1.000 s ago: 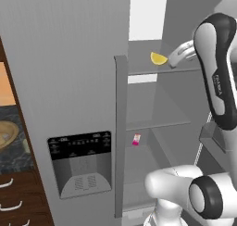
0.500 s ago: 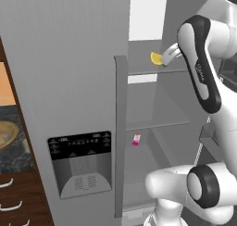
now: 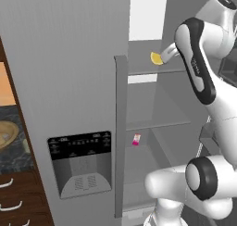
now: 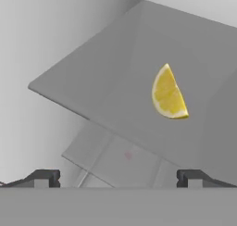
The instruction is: Grab a lemon wedge from the fridge and one ice cube from the ice bowl, and put them in the glass of lemonade.
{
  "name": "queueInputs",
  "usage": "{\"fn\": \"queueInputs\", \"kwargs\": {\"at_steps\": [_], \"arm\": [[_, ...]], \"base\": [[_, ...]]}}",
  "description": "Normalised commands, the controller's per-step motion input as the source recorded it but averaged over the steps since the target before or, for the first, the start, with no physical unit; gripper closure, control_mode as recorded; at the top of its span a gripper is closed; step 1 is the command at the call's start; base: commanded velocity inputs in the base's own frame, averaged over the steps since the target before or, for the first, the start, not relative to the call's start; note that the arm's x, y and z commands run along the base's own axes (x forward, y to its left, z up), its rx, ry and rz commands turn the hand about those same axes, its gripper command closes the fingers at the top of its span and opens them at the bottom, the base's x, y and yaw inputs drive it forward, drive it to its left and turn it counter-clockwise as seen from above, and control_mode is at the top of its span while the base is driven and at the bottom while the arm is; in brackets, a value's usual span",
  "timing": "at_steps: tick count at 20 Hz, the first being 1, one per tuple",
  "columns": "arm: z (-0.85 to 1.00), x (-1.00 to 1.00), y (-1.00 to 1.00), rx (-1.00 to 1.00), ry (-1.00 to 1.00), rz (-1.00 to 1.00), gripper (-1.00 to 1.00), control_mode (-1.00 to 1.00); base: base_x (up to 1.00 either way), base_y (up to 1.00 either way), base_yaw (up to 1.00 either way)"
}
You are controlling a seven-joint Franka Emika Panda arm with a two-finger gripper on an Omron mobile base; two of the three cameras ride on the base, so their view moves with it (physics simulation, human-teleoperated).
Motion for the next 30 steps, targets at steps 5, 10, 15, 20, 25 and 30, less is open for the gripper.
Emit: {"fn": "queueInputs", "kwargs": {"at_steps": [5, 10, 15, 20, 25, 30], "arm": [[-0.03, 0.53, -0.19, 0.03, 0.00, -0.11, -1.00, -1.00], [-0.25, 0.55, 0.07, 0.00, 0.00, -0.01, -1.00, -1.00], [-0.25, 0.74, 0.07, 0.00, 0.00, 0.05, -1.00, -1.00], [0.12, 0.48, -0.13, 0.00, 0.00, 0.04, -1.00, -1.00], [0.00, 0.53, -0.02, 0.00, 0.02, 0.04, -1.00, -1.00], [-0.03, 0.00, 0.00, -0.01, 0.07, 0.11, -1.00, -1.00]], "base": [[0.00, 0.00, 0.00], [0.00, 0.00, 0.00], [0.00, 0.00, 0.00], [0.00, 0.00, 0.00], [0.00, 0.00, 0.00], [0.00, 0.00, 0.00]]}}
